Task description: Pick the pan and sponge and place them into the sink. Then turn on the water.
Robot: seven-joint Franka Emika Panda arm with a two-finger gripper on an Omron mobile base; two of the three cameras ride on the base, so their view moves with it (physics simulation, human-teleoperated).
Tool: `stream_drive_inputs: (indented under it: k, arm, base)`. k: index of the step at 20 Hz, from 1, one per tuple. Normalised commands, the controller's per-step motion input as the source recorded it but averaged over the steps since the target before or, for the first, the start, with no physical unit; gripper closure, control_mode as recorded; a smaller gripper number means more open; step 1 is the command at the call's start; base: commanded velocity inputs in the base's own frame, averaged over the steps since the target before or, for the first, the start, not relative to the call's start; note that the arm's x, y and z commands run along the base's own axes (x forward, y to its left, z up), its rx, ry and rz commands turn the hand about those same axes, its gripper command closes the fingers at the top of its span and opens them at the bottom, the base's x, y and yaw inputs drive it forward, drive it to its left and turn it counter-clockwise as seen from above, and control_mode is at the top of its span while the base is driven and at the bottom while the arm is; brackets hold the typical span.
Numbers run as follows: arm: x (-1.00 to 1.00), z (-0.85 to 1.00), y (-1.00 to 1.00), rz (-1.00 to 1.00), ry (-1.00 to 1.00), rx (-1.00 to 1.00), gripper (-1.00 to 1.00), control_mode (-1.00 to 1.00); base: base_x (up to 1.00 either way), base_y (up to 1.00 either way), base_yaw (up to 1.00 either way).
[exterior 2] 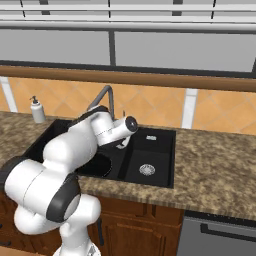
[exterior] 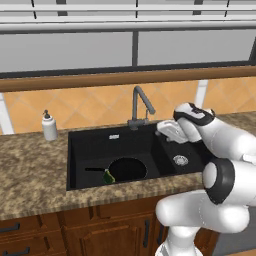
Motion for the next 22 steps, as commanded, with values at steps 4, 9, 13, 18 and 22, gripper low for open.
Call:
stream_drive_inputs:
  k: [4,9,13,18,22]
  arm:
    - [0.51,-0.14,-0.05,0.0,0.02,0.03,-1.0,-1.0]
    - [0.54,-0.1,-0.27,0.0,0.04,0.06,-1.0,-1.0]
    - [0.29,-0.01,-0.4,0.0,0.03,0.01,-1.0,-1.0]
    - [0.32,-0.09,-0.02,0.0,0.03,0.0,-1.0,-1.0]
    - [0.52,-0.14,0.0,-0.02,0.0,0.0,-1.0,-1.0]
  base:
    - [0.0,0.0,0.0]
    - [0.0,0.0,0.0]
    - [0.0,0.0,0.0]
    - [0.0,0.0,0.0]
    - [0.0,0.0,0.0]
